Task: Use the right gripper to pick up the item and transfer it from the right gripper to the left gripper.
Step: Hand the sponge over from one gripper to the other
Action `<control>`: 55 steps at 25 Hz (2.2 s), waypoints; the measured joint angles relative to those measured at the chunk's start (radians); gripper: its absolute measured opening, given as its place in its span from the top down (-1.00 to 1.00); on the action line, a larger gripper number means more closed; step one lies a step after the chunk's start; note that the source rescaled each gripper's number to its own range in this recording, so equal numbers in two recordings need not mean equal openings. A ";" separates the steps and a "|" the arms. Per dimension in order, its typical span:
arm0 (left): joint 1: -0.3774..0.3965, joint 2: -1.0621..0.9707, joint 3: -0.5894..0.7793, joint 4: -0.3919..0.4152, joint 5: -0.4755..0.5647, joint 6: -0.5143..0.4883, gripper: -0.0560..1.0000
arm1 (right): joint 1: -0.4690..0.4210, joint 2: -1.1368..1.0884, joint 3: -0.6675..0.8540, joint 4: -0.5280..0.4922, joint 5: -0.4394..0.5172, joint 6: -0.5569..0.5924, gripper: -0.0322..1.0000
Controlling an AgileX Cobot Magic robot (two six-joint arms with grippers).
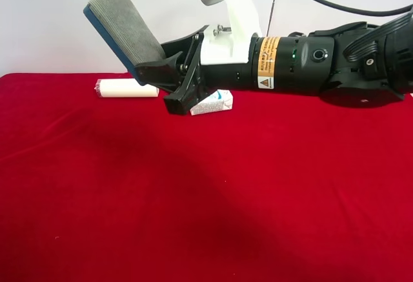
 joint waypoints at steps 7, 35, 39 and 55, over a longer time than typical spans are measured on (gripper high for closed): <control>0.000 0.384 0.000 -0.445 -0.210 0.446 -1.00 | 0.000 0.000 0.000 0.000 0.003 0.000 0.81; -0.229 0.961 -0.246 -1.332 -0.121 1.341 -1.00 | 0.000 0.000 0.000 0.036 0.005 0.008 0.81; -0.342 0.961 -0.265 -1.333 -0.352 1.370 -1.00 | 0.000 0.000 0.000 0.036 0.005 0.009 0.81; -0.429 0.994 -0.303 -1.339 -0.484 1.410 0.88 | 0.000 0.000 0.000 0.038 0.006 0.009 0.94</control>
